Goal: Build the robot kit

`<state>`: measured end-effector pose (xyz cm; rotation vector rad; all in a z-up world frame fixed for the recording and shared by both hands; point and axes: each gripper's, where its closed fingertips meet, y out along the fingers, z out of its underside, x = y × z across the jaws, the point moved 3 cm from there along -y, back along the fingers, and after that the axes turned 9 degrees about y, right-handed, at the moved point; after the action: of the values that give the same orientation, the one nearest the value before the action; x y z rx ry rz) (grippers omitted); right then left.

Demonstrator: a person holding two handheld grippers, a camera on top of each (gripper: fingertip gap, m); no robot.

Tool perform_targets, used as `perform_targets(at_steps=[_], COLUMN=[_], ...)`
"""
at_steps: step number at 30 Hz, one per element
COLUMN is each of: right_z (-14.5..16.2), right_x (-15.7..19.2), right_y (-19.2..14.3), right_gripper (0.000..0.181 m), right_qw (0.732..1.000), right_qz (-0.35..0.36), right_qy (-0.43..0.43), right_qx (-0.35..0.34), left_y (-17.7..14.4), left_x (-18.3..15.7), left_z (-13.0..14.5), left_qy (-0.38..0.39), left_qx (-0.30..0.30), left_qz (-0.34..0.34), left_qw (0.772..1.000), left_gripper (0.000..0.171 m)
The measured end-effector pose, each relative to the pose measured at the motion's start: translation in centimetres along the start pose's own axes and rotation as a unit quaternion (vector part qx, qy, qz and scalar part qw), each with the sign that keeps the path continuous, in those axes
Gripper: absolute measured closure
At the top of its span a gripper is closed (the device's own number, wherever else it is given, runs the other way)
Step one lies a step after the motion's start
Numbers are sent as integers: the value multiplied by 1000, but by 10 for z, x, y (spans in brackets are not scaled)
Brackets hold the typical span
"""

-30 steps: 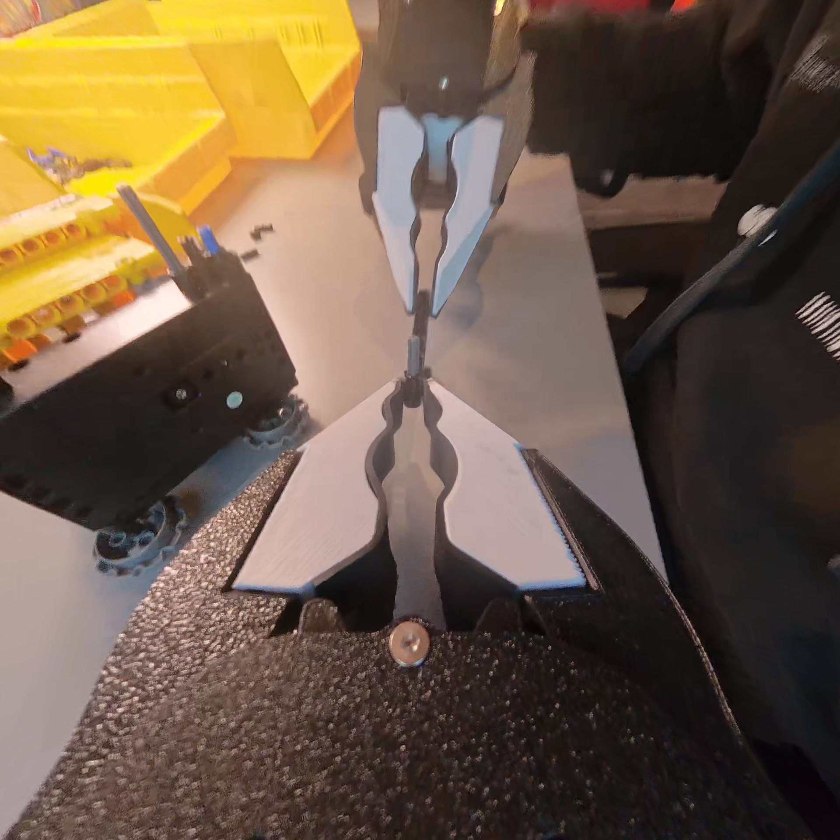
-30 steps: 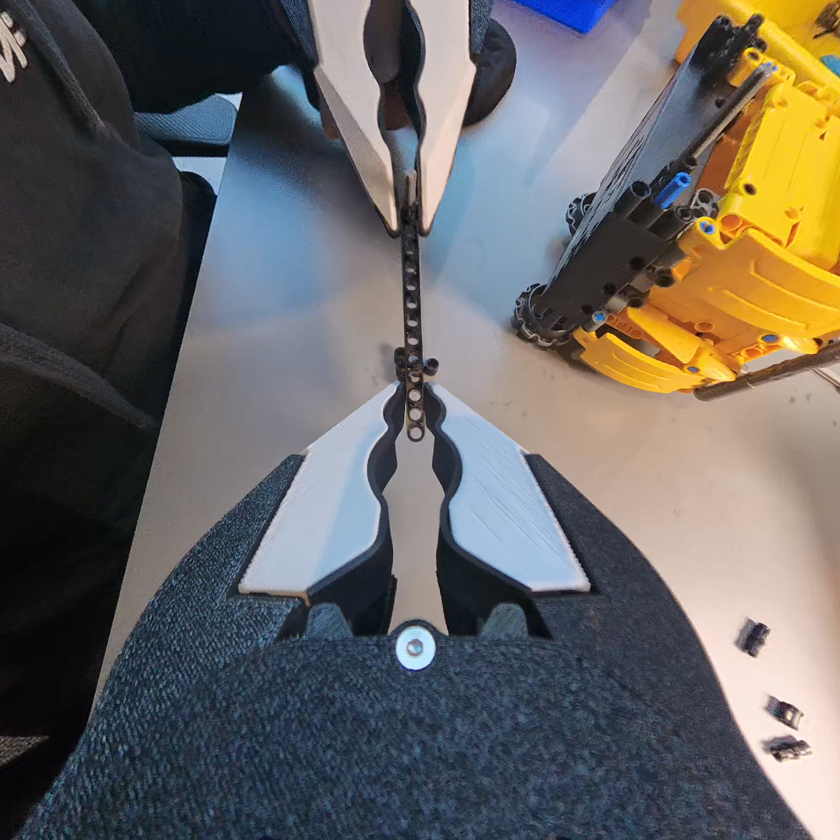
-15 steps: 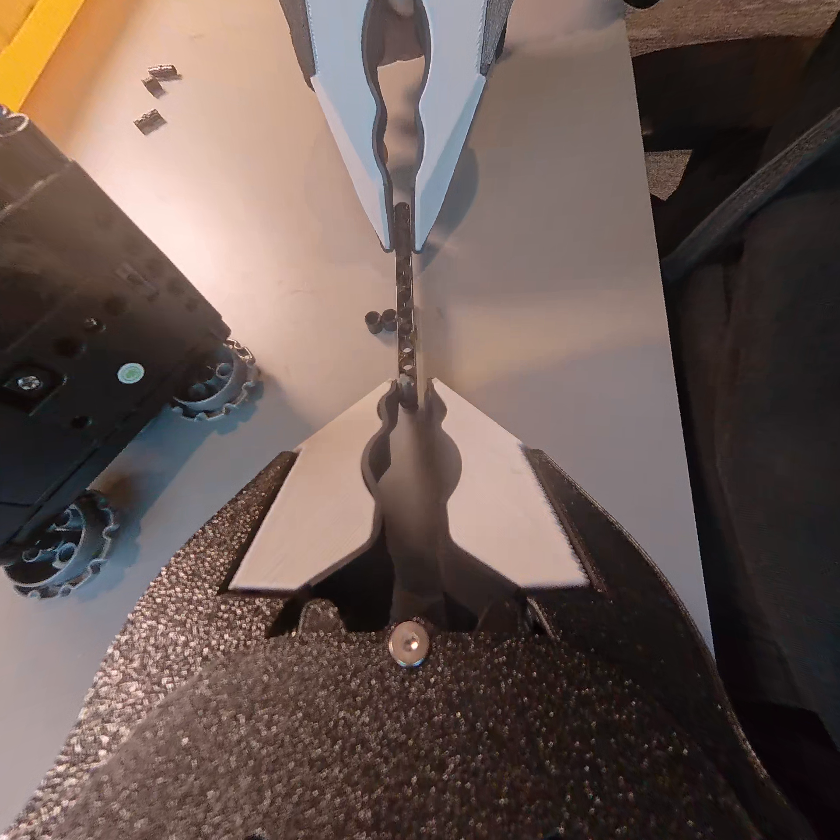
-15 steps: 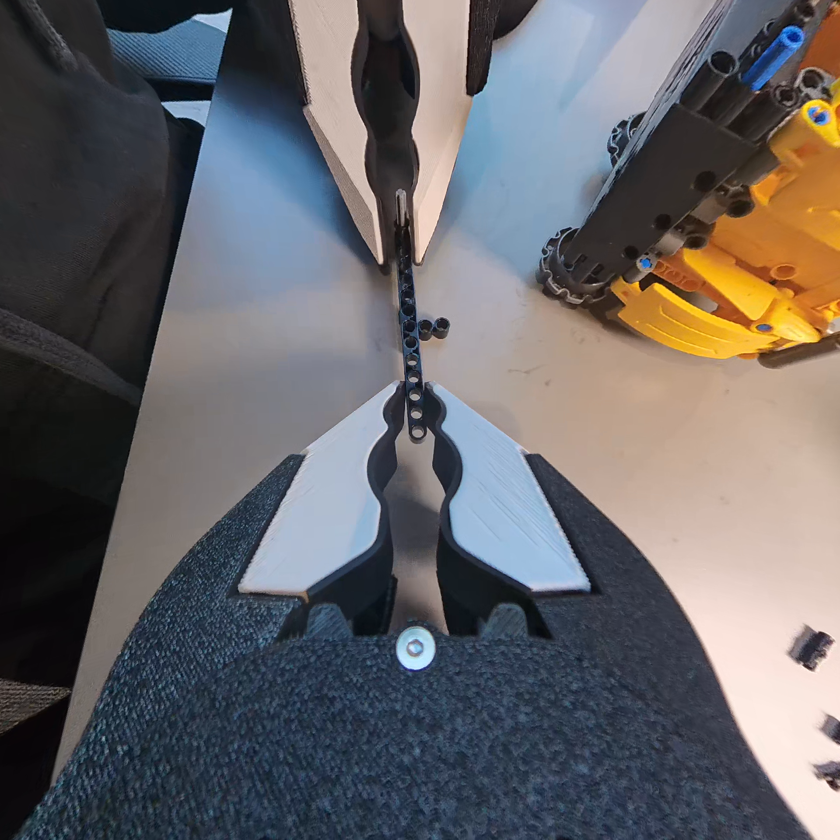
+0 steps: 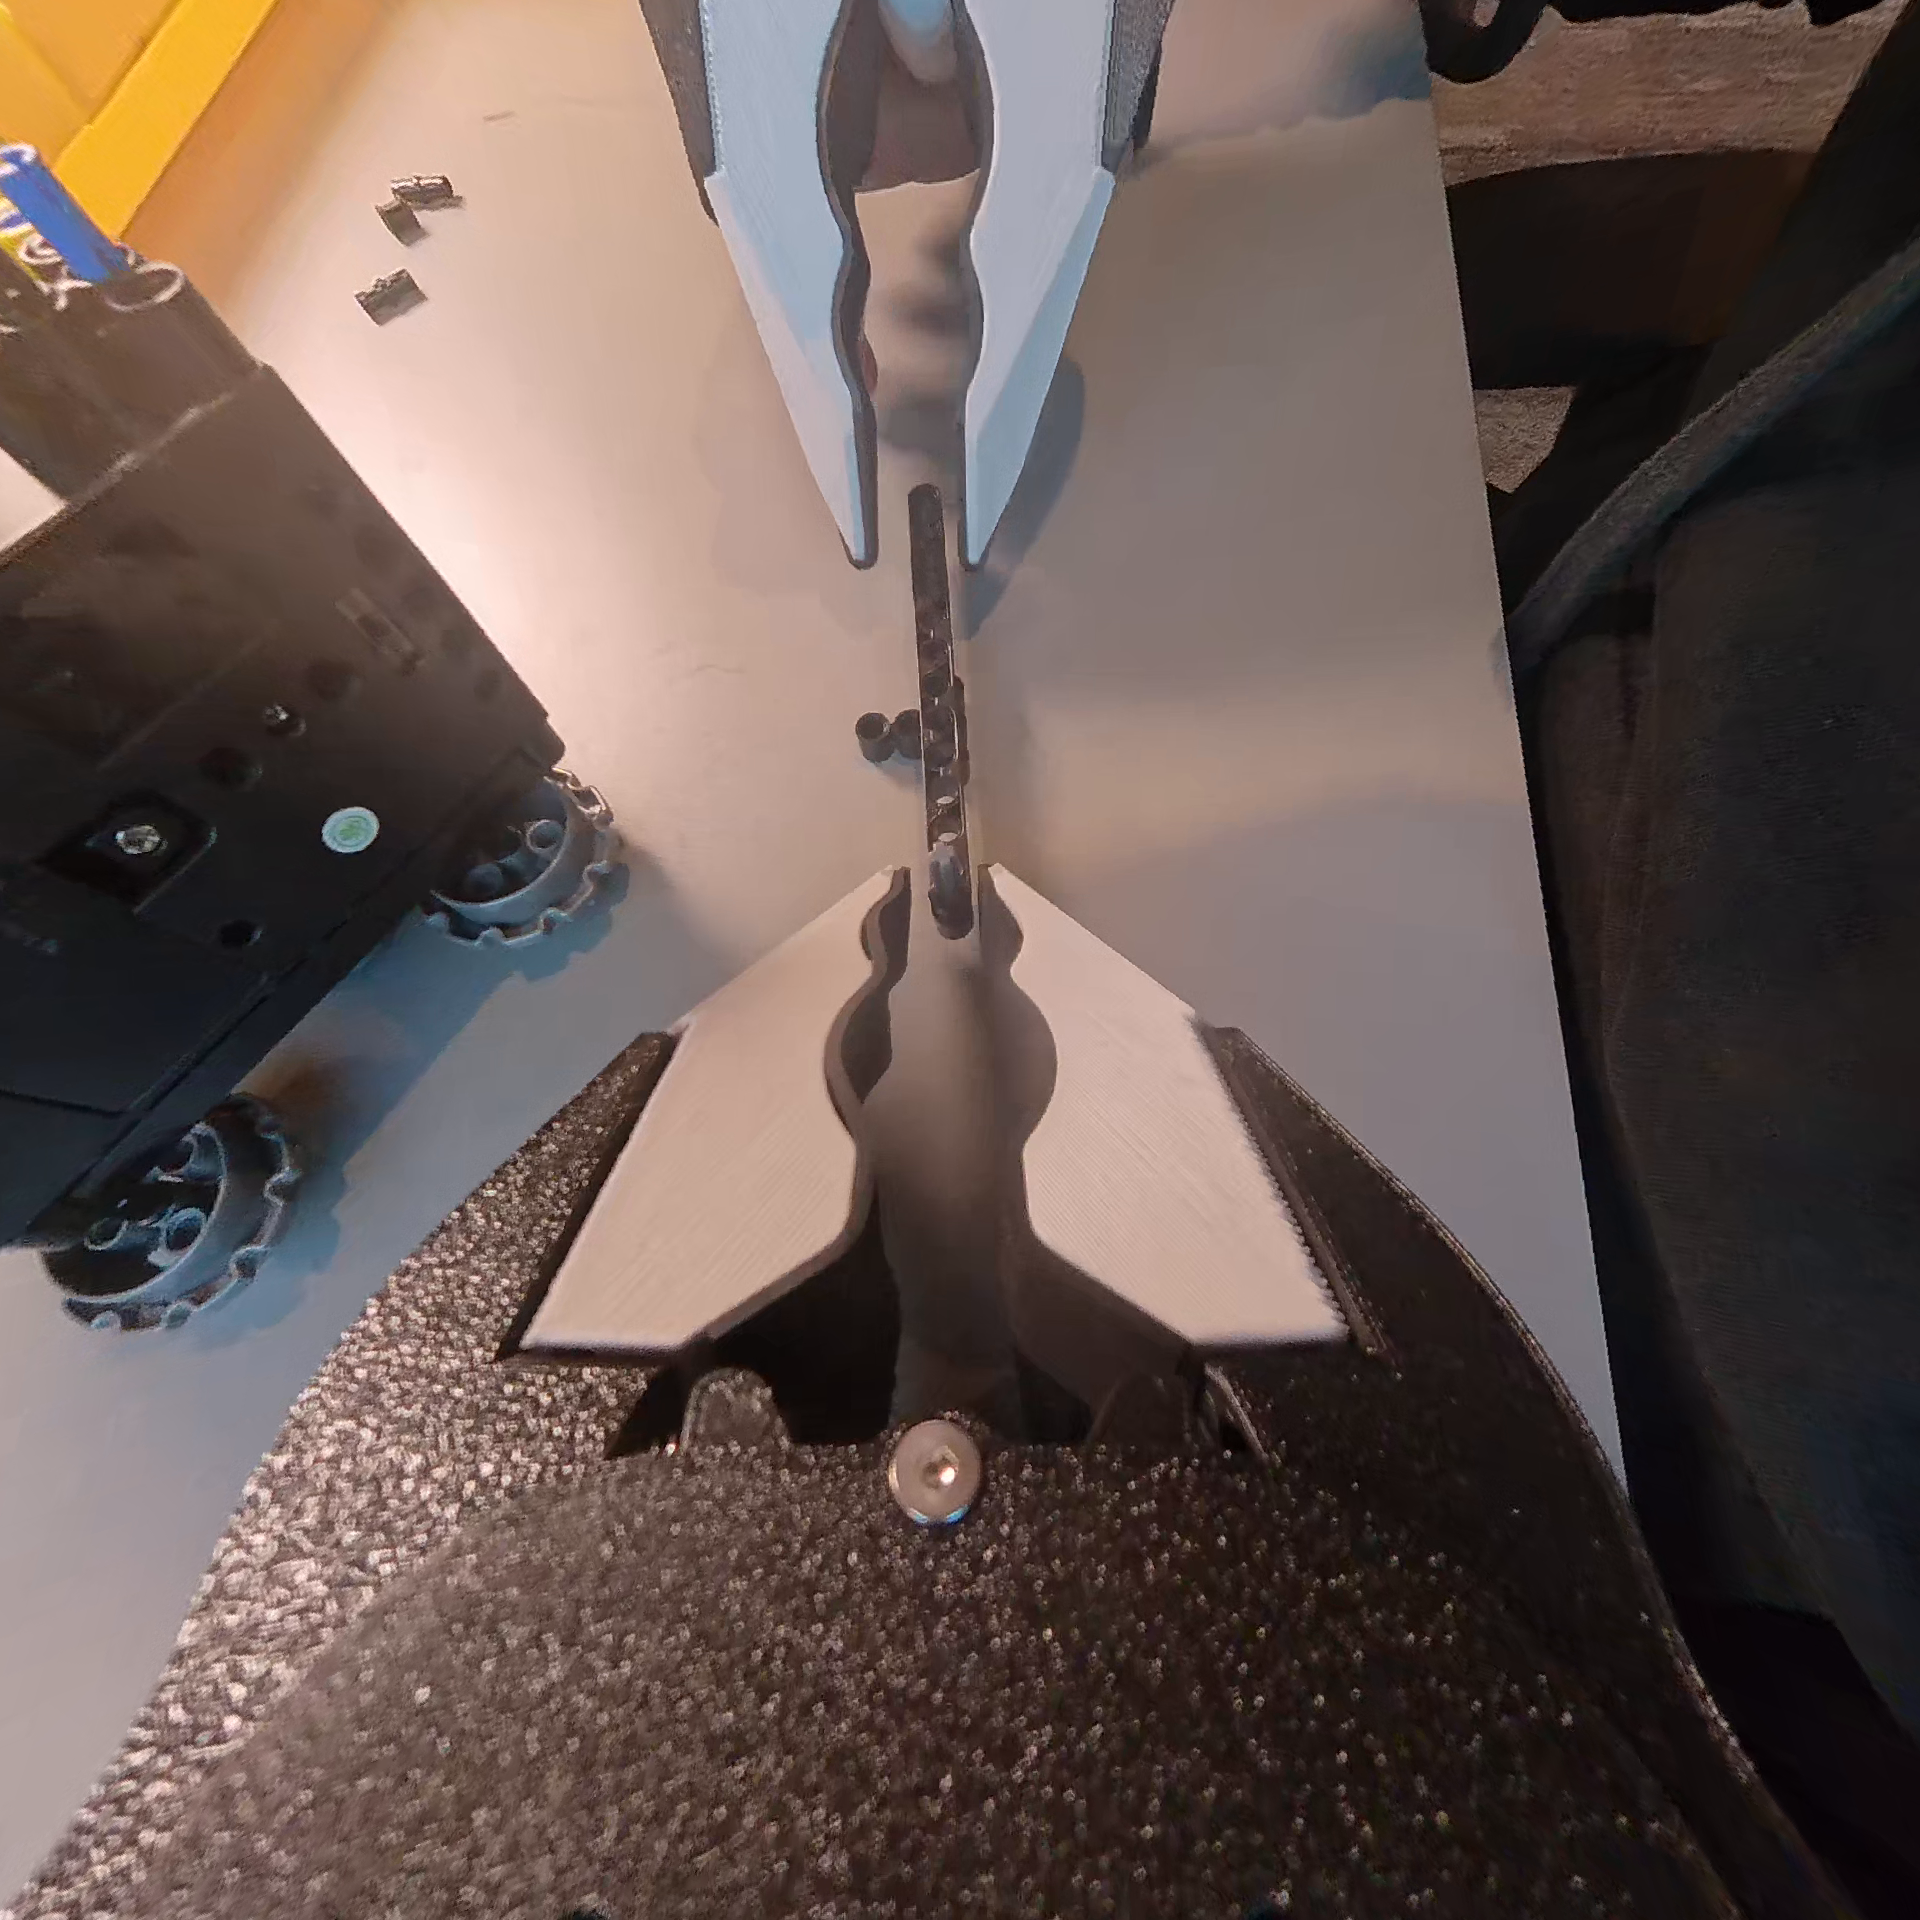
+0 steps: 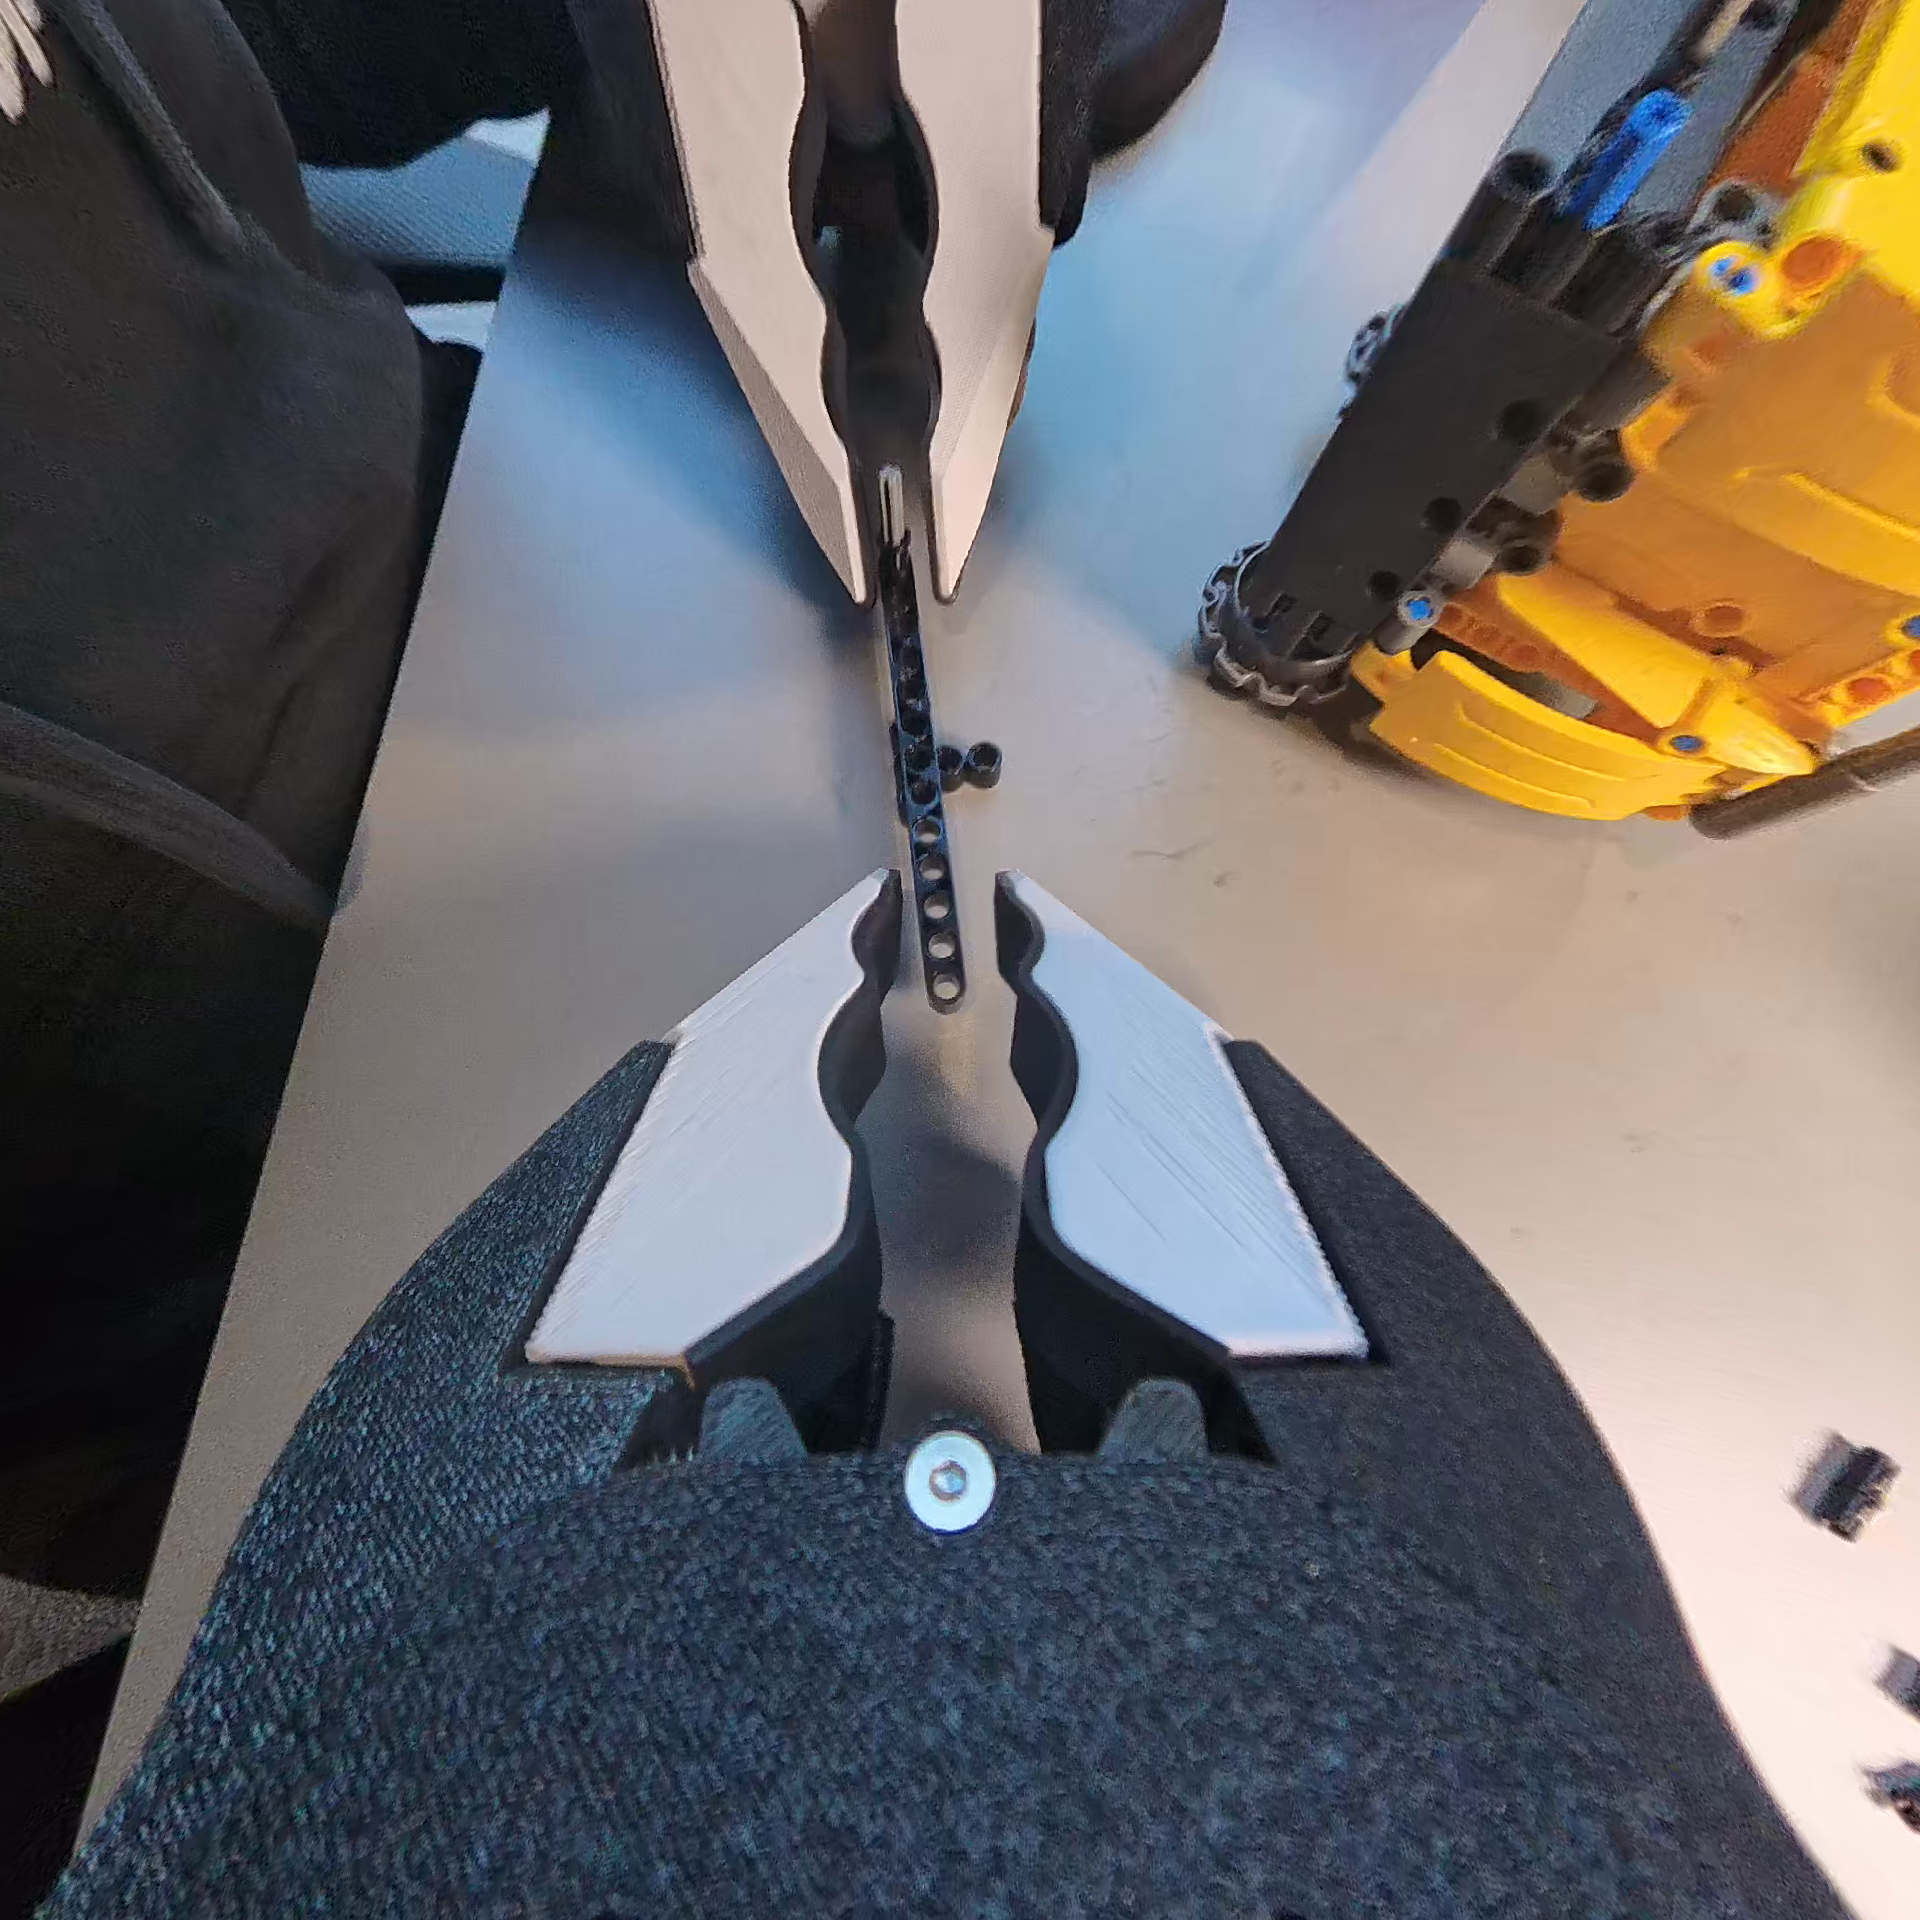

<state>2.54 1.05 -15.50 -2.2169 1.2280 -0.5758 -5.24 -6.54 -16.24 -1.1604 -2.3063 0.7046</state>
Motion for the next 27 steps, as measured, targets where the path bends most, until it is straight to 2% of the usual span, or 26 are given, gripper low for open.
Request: perform_targets(at_steps=[3, 6, 9, 11, 13, 15, 17, 20, 27], right_z=[-14, -42, -77, -98, -115, -130, -144, -162, -182], right_x=[-7, -29, -65, -94, -127, -161, -197, -249, -352], right_y=[-13, -36, -73, -100, -125, -146, -164, -180, -184], right_gripper=[162, 159, 160, 159, 160, 160, 160, 167, 174], right_qw=[999, 988, 955, 921, 888, 858, 832, 812, 790], right_qz=[4, 52, 140, 207, 276, 337, 391, 426, 477], right_qy=[13, 26, 37, 50, 55, 51, 44, 40, 57], right_qx=[-52, -145, -261, -326, -365, -384, -391, -397, -381], left_y=[-8, -32, -72, -100, -121, -137, -147, -151, -148], left_x=[-1, 2, 22, 46, 76, 103, 123, 137, 139], left_z=[-4, -22, -42, -45, -34, -14, 3, 19, 24], left_qy=[-7, -28, -59, -82, -118, -151, -170, -189, -201], left_qx=[-26, -126, -259, -311, -311, -282, -263, -252, -255], left_qz=[2, -2, -59, -142, -238, -319, -368, -393, -388], left_qw=[1000, 992, 962, 936, 913, 892, 875, 864, 863], left_gripper=[153, 140, 140, 141, 144, 146, 146, 146, 146])
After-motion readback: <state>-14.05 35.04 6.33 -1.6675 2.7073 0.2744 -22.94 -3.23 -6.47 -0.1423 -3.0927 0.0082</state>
